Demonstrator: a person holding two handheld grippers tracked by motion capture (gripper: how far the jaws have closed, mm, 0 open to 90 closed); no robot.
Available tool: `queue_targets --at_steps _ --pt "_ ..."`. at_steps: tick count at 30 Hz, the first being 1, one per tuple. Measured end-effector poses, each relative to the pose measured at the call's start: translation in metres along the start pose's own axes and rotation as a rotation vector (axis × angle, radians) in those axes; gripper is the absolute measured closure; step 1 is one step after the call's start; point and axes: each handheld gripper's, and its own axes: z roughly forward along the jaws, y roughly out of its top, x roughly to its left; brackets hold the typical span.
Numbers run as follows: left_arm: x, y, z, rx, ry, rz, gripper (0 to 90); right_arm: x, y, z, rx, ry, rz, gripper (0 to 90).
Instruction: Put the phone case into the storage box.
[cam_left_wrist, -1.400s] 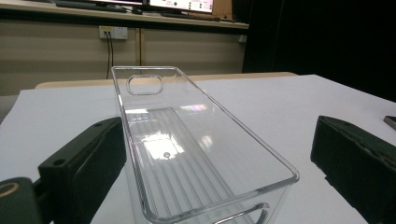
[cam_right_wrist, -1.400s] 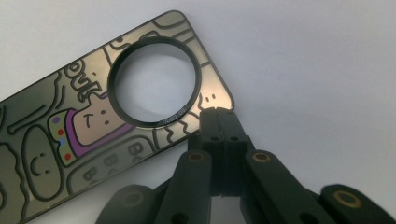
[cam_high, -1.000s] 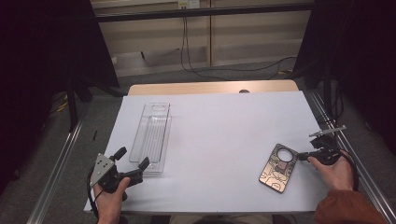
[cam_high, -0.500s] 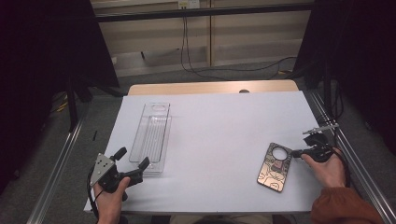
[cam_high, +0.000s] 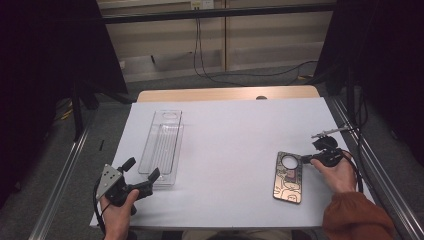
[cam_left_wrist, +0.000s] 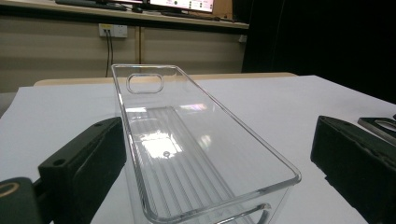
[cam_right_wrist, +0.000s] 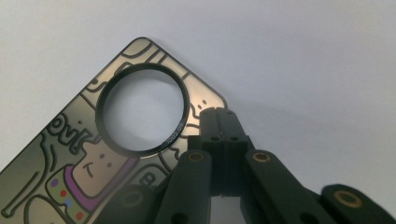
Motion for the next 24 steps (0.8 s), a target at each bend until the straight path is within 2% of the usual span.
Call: queue_targets --at_steps 2,9,13,20,22,24 --pt "-0.001 0.0 0.0 -0.003 -0.001 -0.004 3.5 0.001 0.003 0.001 -0.001 0.003 0.01 90.0" --pt "0.0 0.0 0.0 -0.001 0.0 -0.004 3.5 0.007 0.014 0.009 -0.008 0.015 -0.013 90.0" --pt "-0.001 0.0 0.001 0.001 0.0 -0.004 3.4 0.007 0.015 0.011 -0.012 0.029 0.008 90.0" --pt "-0.001 0.0 0.001 0.003 -0.002 -0.002 3.5 0.009 0.018 0.012 -0.006 0.026 0.009 90.0" --pt "0.0 0.0 0.001 0.001 0.001 -0.003 3.5 0.013 0.022 0.014 -0.002 0.012 -0.004 90.0" --pt "0.0 0.0 0.001 0.0 -0.001 -0.004 3.4 0.017 0.026 0.018 -0.005 0.022 -0.02 90.0"
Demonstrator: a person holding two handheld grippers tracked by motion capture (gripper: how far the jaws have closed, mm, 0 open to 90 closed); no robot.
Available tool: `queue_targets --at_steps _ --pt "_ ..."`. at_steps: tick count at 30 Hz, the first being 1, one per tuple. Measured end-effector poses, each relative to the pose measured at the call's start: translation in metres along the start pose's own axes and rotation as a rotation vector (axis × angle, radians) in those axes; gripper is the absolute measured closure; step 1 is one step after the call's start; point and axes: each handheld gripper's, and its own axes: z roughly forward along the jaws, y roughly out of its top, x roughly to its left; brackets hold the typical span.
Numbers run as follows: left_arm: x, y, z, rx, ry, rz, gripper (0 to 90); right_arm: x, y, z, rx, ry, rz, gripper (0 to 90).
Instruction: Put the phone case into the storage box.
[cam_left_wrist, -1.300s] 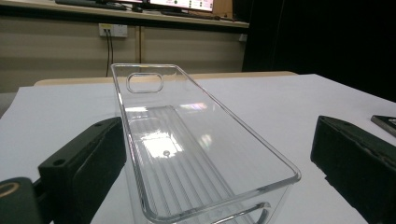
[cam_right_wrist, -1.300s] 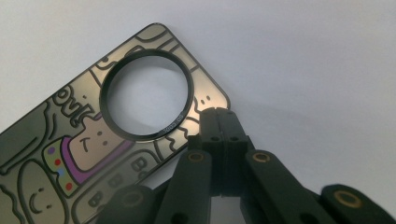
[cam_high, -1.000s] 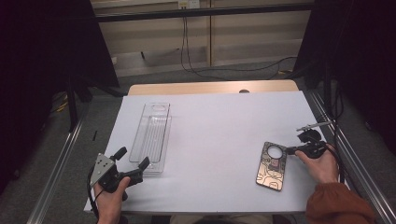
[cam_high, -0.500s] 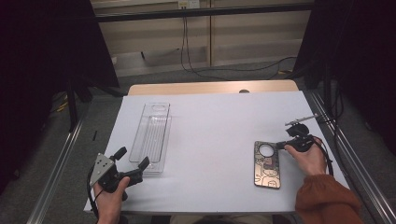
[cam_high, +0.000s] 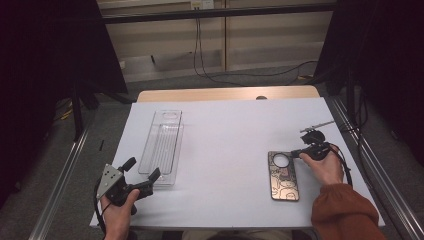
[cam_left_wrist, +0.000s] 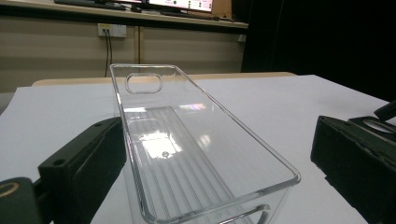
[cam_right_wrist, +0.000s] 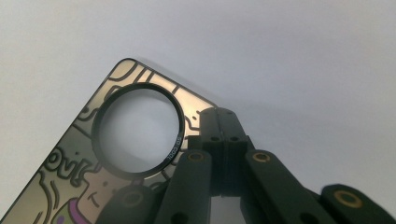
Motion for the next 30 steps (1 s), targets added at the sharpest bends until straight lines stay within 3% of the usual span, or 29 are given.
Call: queue_targets --at_steps 1,15,30 --pt "0.0 0.0 0.0 -0.001 0.001 0.002 3.5 0.002 0.002 0.001 0.001 -0.01 -0.016 90.0" --pt "0.0 0.0 0.001 0.001 -0.002 0.002 3.5 0.002 0.007 0.008 0.0 0.007 0.021 90.0" --pt "0.0 0.0 0.0 0.004 -0.001 0.005 3.5 0.006 0.011 0.012 0.001 0.02 0.013 90.0"
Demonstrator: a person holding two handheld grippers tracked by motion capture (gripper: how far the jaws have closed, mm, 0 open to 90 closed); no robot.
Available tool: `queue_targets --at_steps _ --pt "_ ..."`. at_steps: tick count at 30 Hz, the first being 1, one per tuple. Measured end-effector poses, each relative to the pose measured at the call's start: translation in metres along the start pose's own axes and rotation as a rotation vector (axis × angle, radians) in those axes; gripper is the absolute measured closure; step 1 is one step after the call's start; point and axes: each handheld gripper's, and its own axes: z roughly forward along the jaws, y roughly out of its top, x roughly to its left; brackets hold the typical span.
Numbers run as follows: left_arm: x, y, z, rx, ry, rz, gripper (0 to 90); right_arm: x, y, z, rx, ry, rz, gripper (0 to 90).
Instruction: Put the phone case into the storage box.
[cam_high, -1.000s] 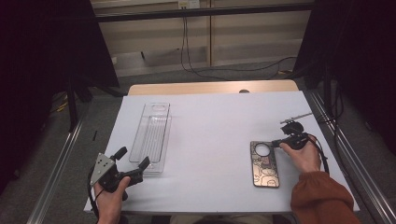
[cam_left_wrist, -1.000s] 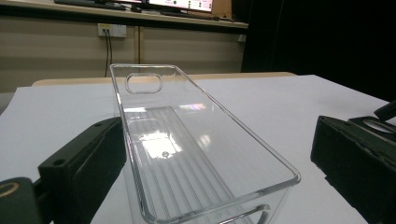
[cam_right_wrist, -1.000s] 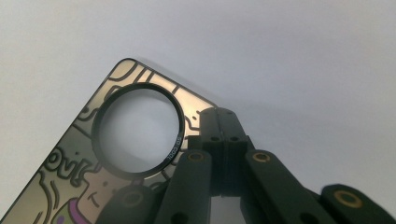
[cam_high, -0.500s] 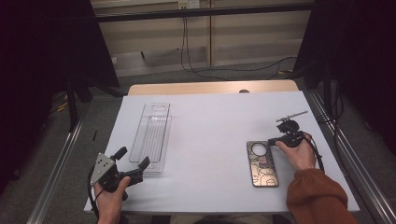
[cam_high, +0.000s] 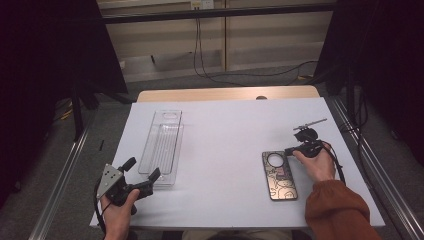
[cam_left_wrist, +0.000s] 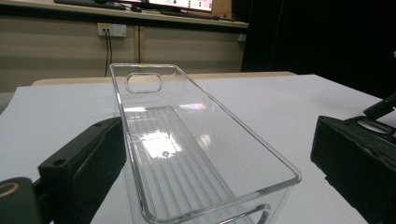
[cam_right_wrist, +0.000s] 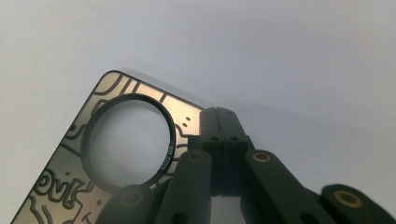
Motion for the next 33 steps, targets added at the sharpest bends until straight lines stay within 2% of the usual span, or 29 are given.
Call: queue_targets --at_steps 2,4,6,7,9,11,13,14,16,18,19,22,27,30,33 --pt "0.0 0.0 0.0 -0.003 0.001 -0.004 3.4 0.005 0.004 0.003 0.002 0.011 -0.009 90.0" --pt "0.001 0.0 -0.001 -0.002 0.001 0.0 3.4 0.012 0.008 0.006 0.006 -0.006 -0.038 90.0" --pt "0.001 0.0 -0.002 0.0 0.008 -0.003 3.5 0.016 0.01 0.008 0.008 -0.014 -0.048 90.0" --pt "0.001 -0.001 -0.002 -0.003 0.004 -0.006 3.5 0.017 0.011 0.009 0.01 -0.009 -0.04 90.0" --pt "0.002 -0.001 -0.002 -0.003 0.008 -0.006 3.4 0.017 0.012 0.011 -0.003 0.035 -0.029 90.0" --pt "0.001 0.0 -0.002 -0.006 -0.003 -0.012 3.5 0.022 0.015 0.013 0.013 0.011 -0.041 90.0" --pt "0.001 0.0 -0.002 -0.005 0.001 -0.007 3.5 0.025 0.016 0.015 0.011 0.031 -0.05 90.0" --pt "0.001 0.0 -0.002 -0.005 -0.001 -0.011 3.4 0.028 0.017 0.016 0.014 0.022 -0.056 90.0" --pt "0.001 0.0 -0.002 -0.005 0.002 -0.011 3.4 0.032 0.019 0.017 0.018 -0.001 -0.098 90.0" --pt "0.001 -0.001 -0.002 -0.002 0.004 -0.006 3.5 0.034 0.018 0.019 0.006 0.049 -0.079 90.0" --pt "0.001 -0.001 -0.002 0.0 -0.001 -0.007 3.5 0.035 0.019 0.02 0.016 0.039 -0.083 90.0" --pt "0.001 -0.001 -0.002 0.001 -0.001 -0.004 3.5 0.034 0.018 0.021 0.013 0.066 -0.072 90.0" --pt "0.001 -0.001 -0.002 0.005 0.002 -0.005 3.4 0.034 0.018 0.02 0.005 0.074 -0.062 90.0" --pt "0.001 -0.001 -0.003 0.004 -0.004 -0.004 3.5 0.029 0.017 0.017 -0.016 0.08 -0.102 90.0" --pt "0.002 -0.001 -0.003 0.001 0.002 -0.009 3.4 0.026 0.017 0.013 -0.028 0.075 -0.09 89.3"
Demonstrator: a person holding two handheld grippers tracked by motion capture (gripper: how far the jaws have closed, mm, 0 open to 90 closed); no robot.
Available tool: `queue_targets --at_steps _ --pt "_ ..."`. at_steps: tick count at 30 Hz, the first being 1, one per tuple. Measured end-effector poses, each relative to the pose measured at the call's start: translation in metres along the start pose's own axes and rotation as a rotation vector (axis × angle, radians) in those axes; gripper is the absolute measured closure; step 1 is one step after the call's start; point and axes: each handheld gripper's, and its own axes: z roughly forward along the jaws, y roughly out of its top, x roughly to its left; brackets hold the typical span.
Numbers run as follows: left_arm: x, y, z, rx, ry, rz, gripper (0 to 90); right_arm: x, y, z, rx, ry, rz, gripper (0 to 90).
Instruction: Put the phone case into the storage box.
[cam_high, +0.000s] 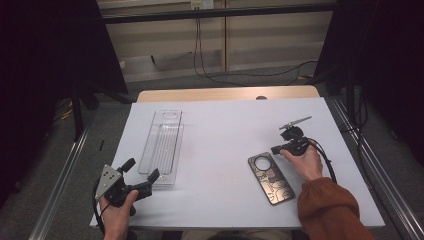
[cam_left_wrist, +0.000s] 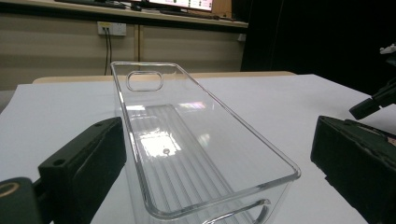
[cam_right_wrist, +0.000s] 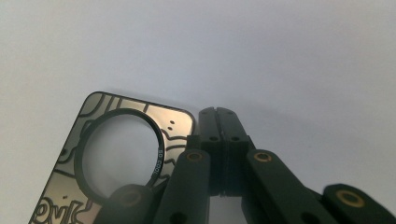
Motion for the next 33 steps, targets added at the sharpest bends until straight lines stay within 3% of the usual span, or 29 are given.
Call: queue_targets --at_steps 5,10,15,18,21,25,33 --pt "0.0 0.0 0.0 0.0 -0.002 0.001 3.5 -0.007 -0.003 -0.008 -0.02 0.012 0.006 85.6" --pt "0.0 0.0 -0.001 -0.001 -0.002 -0.003 3.4 -0.011 -0.007 -0.014 -0.035 0.01 0.02 74.7" --pt "0.0 0.0 -0.001 0.001 -0.002 -0.003 3.5 -0.012 -0.009 -0.022 -0.066 0.025 0.031 53.0" --pt "0.0 0.0 -0.001 0.0 0.001 -0.002 3.5 -0.01 -0.009 -0.026 -0.07 0.01 0.038 35.9" --pt "0.0 0.0 -0.001 0.0 -0.001 -0.003 3.5 -0.009 -0.01 -0.029 -0.052 0.001 0.038 23.2" --pt "0.0 0.0 0.0 0.001 0.001 -0.002 3.5 -0.005 -0.012 -0.032 -0.018 0.022 0.034 9.7" --pt "0.0 0.0 0.0 0.0 -0.003 -0.001 3.5 0.004 -0.016 -0.037 -0.016 0.047 0.012 5.9"
